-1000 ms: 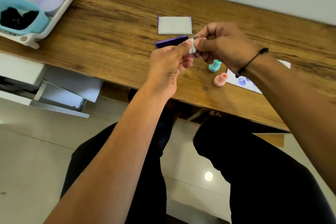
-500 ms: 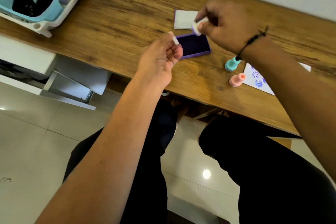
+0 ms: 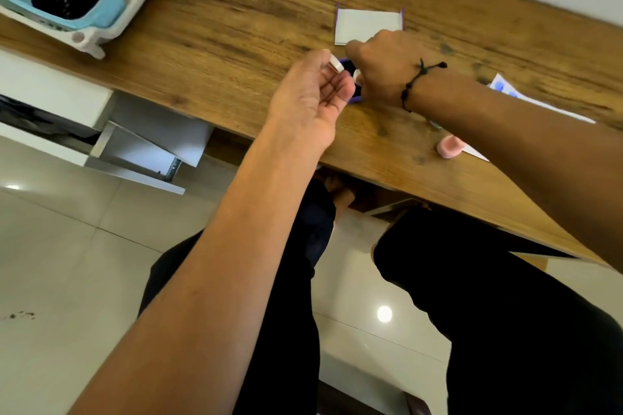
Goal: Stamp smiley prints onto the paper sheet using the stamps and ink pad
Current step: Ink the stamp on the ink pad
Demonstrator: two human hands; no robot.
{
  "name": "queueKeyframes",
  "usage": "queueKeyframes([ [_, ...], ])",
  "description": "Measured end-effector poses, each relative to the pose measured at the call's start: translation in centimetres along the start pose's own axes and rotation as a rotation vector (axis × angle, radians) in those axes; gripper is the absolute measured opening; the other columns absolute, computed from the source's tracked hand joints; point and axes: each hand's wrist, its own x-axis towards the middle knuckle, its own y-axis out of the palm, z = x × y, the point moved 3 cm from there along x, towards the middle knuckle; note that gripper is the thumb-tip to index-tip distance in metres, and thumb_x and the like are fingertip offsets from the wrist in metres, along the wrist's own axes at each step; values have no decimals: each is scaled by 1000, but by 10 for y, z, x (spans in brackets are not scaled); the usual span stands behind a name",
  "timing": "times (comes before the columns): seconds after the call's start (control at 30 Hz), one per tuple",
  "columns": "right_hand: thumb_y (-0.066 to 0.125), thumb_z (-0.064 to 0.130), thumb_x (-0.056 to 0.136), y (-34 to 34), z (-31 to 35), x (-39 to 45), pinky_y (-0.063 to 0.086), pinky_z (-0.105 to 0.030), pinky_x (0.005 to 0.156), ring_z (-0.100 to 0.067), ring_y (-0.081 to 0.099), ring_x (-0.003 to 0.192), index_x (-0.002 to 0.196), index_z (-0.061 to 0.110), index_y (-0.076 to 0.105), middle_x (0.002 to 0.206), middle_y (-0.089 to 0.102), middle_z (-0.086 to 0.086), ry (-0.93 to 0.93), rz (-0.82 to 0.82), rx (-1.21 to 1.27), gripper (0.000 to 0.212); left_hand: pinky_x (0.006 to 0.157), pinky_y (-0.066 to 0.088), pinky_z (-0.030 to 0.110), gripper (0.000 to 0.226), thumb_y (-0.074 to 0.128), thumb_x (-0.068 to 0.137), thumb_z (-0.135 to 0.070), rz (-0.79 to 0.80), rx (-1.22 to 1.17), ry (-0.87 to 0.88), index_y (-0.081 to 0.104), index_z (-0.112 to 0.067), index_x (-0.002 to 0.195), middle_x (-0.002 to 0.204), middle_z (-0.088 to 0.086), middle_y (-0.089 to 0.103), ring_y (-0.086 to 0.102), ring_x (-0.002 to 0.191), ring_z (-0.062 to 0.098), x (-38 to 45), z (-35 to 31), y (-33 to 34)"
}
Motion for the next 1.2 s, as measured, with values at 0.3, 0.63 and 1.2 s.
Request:
queueKeyframes([
  [0.3,54,33,83,-7,6,10,36,-35,59,-43,59,85,99,6,57,94,62,-24,-125,56,-103,31,48,52,19,16,55,87,-7,8,-41,-37,51,-4,72,67,13,54,54,61,19,-4,3,11],
  [0.63,54,32,81,-7,3,11,33,-32,55,-28,40,65,95,11,57,72,44,-11,-135,121,-51,25,46,51,19,21,54,89,-7,-16,-43,-54,50,-3,69,65,12,52,52,61,18,-3,7,12],
  [1.2,63,13,76,-48,-88,-105,41,-19,39,-1,51,38,74,21,59,54,60,5,427,-431,1126,9,46,51,18,21,50,90,-15,172,190,-141,54,2,79,65,14,59,56,61,19,-23,54,42],
])
